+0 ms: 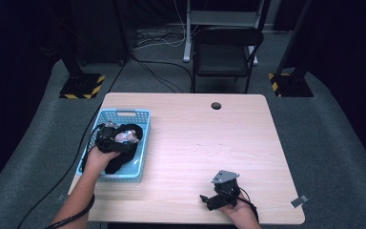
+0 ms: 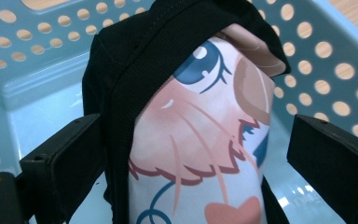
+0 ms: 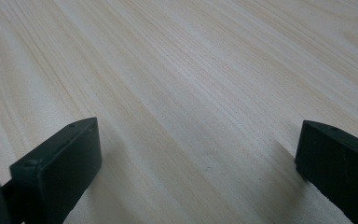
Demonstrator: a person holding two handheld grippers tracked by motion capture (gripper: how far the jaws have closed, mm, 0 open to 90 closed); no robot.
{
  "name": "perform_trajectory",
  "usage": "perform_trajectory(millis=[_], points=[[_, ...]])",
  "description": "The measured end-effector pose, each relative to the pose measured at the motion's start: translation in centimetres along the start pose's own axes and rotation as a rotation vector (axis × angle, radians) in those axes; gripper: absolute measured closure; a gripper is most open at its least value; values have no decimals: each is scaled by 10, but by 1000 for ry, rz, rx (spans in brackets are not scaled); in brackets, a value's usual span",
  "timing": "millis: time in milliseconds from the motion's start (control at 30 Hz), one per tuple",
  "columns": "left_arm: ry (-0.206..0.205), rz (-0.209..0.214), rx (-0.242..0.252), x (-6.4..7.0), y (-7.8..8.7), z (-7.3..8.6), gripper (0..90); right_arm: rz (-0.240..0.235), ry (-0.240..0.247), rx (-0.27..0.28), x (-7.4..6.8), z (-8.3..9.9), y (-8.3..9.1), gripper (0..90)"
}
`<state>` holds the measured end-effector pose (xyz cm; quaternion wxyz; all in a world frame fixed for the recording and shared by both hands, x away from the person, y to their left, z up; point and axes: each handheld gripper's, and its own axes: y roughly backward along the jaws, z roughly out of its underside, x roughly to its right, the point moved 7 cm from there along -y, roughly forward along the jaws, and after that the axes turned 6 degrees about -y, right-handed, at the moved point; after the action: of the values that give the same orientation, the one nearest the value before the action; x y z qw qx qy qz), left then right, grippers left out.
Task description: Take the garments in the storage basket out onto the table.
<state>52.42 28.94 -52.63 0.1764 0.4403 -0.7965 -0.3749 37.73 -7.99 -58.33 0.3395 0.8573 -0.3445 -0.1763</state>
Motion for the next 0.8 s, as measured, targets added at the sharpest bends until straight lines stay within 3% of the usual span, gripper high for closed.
perform_trajectory(millis=[333, 567, 800], points=[[5, 10, -44, 0, -9, 2, 44, 0, 0, 0, 0, 0, 0, 0], [-11, -15, -86, -1, -15, 3, 78, 0, 0, 0, 0, 0, 0, 0], [4, -24, -125, -3, -19, 6, 118, 0, 0, 0, 0, 0, 0, 0]])
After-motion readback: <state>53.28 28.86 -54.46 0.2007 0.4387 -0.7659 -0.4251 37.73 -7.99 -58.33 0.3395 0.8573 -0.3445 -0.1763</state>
